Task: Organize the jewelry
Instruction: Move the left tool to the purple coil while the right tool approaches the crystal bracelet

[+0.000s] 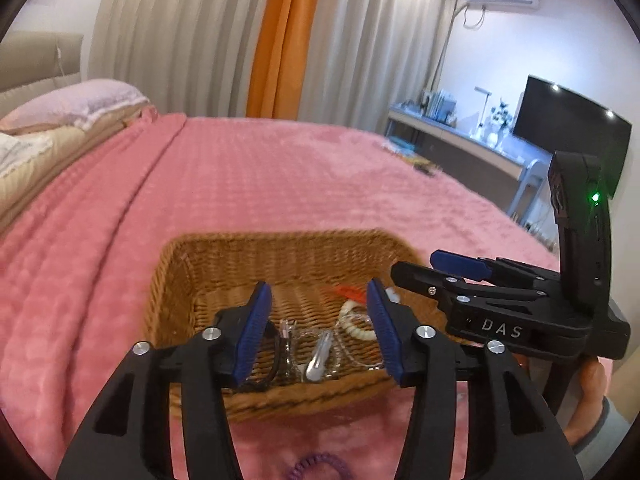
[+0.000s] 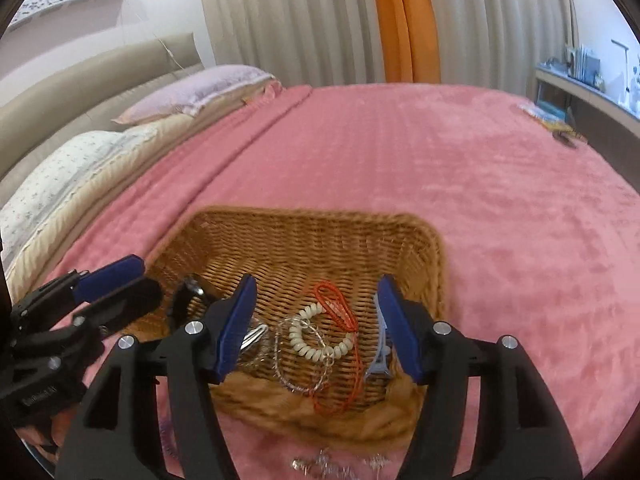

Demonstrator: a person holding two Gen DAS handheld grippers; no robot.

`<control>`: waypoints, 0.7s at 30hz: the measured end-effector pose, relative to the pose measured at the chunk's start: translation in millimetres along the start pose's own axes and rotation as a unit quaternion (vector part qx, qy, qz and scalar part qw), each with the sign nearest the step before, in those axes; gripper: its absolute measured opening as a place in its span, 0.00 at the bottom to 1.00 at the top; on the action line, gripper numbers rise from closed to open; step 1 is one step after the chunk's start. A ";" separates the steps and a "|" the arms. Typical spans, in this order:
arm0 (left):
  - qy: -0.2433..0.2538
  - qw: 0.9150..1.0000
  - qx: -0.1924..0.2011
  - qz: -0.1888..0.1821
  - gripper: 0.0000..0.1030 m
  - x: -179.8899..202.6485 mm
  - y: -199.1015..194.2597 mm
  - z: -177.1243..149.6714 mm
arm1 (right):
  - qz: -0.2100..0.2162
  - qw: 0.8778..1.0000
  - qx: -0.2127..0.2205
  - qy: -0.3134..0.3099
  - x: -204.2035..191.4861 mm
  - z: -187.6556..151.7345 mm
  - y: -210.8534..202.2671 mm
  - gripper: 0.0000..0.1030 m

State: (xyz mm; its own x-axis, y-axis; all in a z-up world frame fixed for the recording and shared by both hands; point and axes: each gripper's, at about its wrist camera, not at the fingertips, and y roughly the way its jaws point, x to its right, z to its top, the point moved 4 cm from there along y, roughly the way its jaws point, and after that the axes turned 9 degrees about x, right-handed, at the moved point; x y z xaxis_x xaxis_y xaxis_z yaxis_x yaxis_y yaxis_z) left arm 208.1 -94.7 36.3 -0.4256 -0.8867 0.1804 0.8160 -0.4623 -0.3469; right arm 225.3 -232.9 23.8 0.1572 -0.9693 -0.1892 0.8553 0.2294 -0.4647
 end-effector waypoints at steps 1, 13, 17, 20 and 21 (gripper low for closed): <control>0.001 1.000 0.007 -0.001 0.51 2.4 -8.2 2.8 | 0.002 1.000 0.007 -0.002 -1.3 3.6 -8.0 0.58; -0.026 0.997 0.069 0.022 0.72 2.9 -106.5 -7.2 | -0.021 1.000 -0.001 -0.016 14.9 -31.0 -83.3 0.58; -0.057 0.997 0.026 0.037 0.72 -15.8 -96.9 -34.0 | -0.029 0.998 -0.052 0.019 34.5 -69.9 -64.9 0.58; -0.072 0.996 -0.008 0.043 0.72 -25.6 -82.8 -54.6 | -0.024 0.995 -0.089 0.046 46.7 -92.0 -46.2 0.52; -0.075 0.996 -0.022 0.044 0.72 -28.3 -75.0 -61.8 | -0.018 0.994 -0.096 0.055 49.0 -95.6 -41.5 0.50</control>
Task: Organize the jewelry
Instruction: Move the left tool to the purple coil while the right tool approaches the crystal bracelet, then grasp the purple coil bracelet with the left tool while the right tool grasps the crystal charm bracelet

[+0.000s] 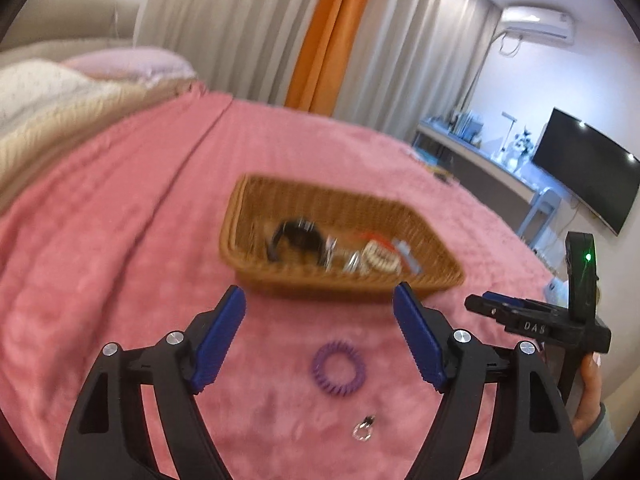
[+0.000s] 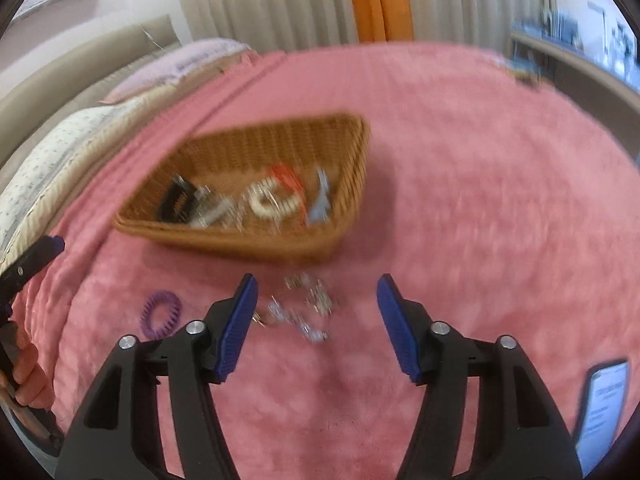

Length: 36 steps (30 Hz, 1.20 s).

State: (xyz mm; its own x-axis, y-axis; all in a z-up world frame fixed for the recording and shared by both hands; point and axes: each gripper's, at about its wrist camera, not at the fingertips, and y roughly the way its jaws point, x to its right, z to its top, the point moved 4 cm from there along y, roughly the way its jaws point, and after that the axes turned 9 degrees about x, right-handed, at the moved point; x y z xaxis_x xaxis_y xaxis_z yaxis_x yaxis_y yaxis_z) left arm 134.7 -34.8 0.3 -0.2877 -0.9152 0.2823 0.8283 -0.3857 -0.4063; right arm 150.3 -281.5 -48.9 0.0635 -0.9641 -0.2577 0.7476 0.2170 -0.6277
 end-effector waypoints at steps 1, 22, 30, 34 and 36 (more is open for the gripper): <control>-0.001 1.000 -0.009 0.000 0.72 -1.8 4.2 -4.0 | 0.004 1.000 -0.006 0.007 2.7 -1.3 4.7 0.45; 0.022 0.992 -0.122 0.003 0.53 -6.5 64.8 -68.3 | -0.060 0.996 -0.026 -0.058 -8.9 -11.4 51.2 0.36; 0.049 0.990 -0.126 0.028 0.34 -1.4 65.1 -69.6 | -0.080 0.991 -0.020 -0.103 -20.3 -17.8 52.4 0.17; 0.045 0.991 -0.124 0.019 0.19 -1.0 64.5 -70.1 | -0.072 0.992 -0.017 -0.104 -21.2 -21.2 46.4 0.12; 0.041 0.991 -0.123 0.014 0.09 -1.0 64.0 -70.6 | -0.063 0.993 -0.016 -0.096 -19.6 -21.8 42.8 0.12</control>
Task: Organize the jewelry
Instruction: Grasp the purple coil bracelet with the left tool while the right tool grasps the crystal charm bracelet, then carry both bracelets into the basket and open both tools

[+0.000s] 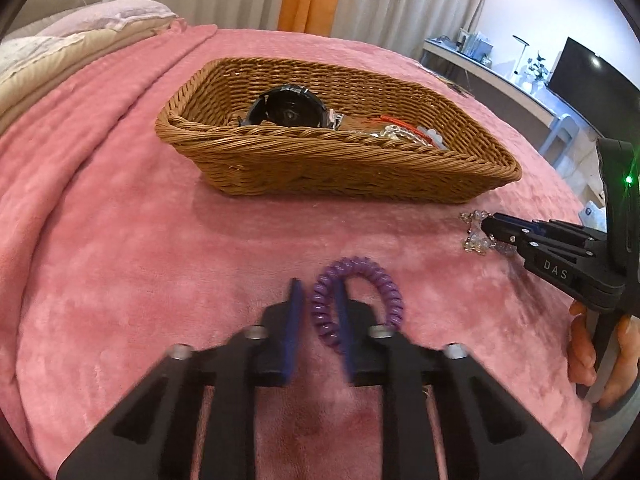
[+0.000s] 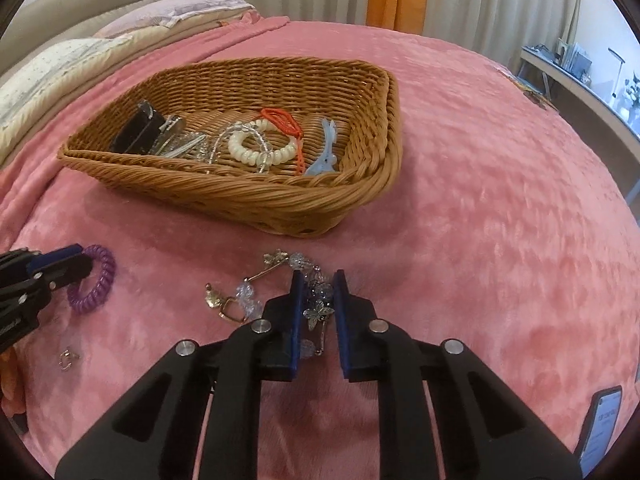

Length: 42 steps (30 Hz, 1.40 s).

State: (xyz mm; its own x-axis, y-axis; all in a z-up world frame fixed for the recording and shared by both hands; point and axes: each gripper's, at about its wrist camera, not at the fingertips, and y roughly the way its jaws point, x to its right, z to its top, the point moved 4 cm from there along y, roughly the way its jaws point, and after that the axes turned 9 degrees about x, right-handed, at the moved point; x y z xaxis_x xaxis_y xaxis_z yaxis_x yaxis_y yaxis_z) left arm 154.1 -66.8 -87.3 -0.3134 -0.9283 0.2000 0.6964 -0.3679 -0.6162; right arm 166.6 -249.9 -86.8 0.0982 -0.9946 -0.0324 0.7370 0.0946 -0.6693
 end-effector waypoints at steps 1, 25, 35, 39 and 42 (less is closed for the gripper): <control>-0.003 1.000 0.002 -0.004 0.09 -0.9 -0.5 0.1 | 0.005 1.000 0.001 0.006 1.5 -0.7 -2.3 0.12; -0.034 0.994 0.103 -0.033 0.09 0.9 -59.8 18.1 | 0.066 0.994 0.043 0.077 2.5 -5.8 -105.4 0.08; -0.004 0.986 0.156 -0.050 0.09 28.5 -102.7 72.7 | 0.080 0.989 0.110 0.053 -13.2 54.5 -146.8 0.08; 0.014 0.983 0.178 -0.046 0.09 39.2 -105.9 107.0 | 0.076 0.988 0.132 0.037 -19.8 90.0 -141.9 0.08; 0.028 0.982 0.184 -0.036 0.09 44.1 -97.2 125.6 | 0.076 0.988 0.130 0.034 -22.5 111.9 -124.2 0.08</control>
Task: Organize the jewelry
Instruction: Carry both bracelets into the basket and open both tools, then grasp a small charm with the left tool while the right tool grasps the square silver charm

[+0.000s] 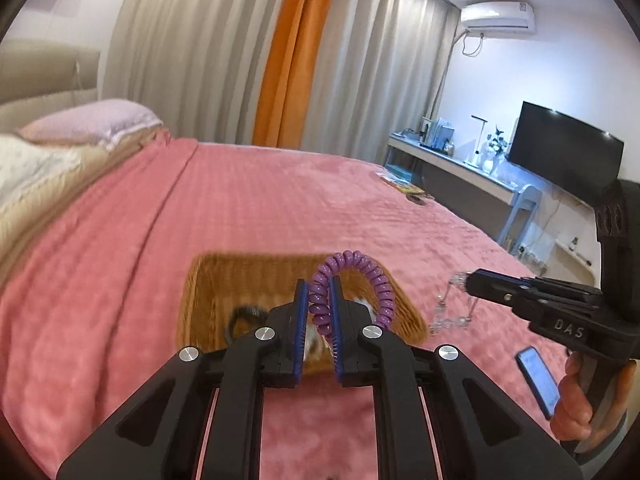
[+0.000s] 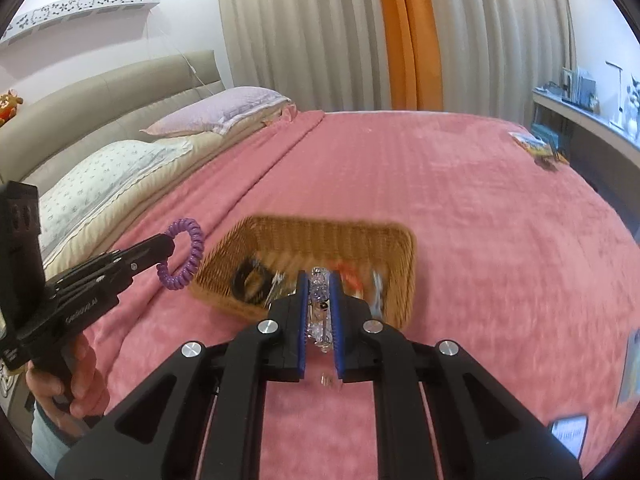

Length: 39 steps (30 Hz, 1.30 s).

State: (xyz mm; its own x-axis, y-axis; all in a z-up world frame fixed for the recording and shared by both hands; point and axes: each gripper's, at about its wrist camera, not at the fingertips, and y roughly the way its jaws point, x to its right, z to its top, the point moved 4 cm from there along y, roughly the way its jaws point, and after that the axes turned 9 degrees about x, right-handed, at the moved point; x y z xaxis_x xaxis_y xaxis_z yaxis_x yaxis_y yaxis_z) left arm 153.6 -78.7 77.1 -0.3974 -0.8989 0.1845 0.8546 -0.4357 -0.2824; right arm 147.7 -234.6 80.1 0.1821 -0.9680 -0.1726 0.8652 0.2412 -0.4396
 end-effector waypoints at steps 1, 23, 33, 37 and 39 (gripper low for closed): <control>0.003 1.000 -0.001 0.005 0.09 -0.4 7.9 3.8 | 0.001 1.000 -0.004 0.002 0.9 3.0 8.7 0.08; 0.003 0.993 -0.120 0.017 0.18 -18.8 128.0 -47.1 | 0.017 0.990 -0.120 0.072 47.2 -40.0 142.5 0.09; -0.008 0.998 -0.064 -0.015 0.61 -4.8 58.7 -21.8 | 0.020 0.995 -0.081 0.061 42.4 -29.0 78.3 0.43; -0.008 0.999 -0.035 -0.022 0.70 1.4 20.9 -12.0 | 0.021 0.997 -0.063 0.038 30.4 -30.5 42.0 0.47; -0.005 1.000 -0.009 -0.008 0.86 3.5 -3.0 -8.7 | 0.022 0.998 -0.059 0.030 24.2 -34.0 28.4 0.47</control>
State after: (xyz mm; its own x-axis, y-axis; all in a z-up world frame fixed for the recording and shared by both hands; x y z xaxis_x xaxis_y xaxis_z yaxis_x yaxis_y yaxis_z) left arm 146.8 -80.9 70.4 -0.4066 -0.8918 0.1984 0.8427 -0.4500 -0.2956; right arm 160.8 -248.8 33.5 0.1881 -0.9511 -0.2450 0.7952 0.2939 -0.5303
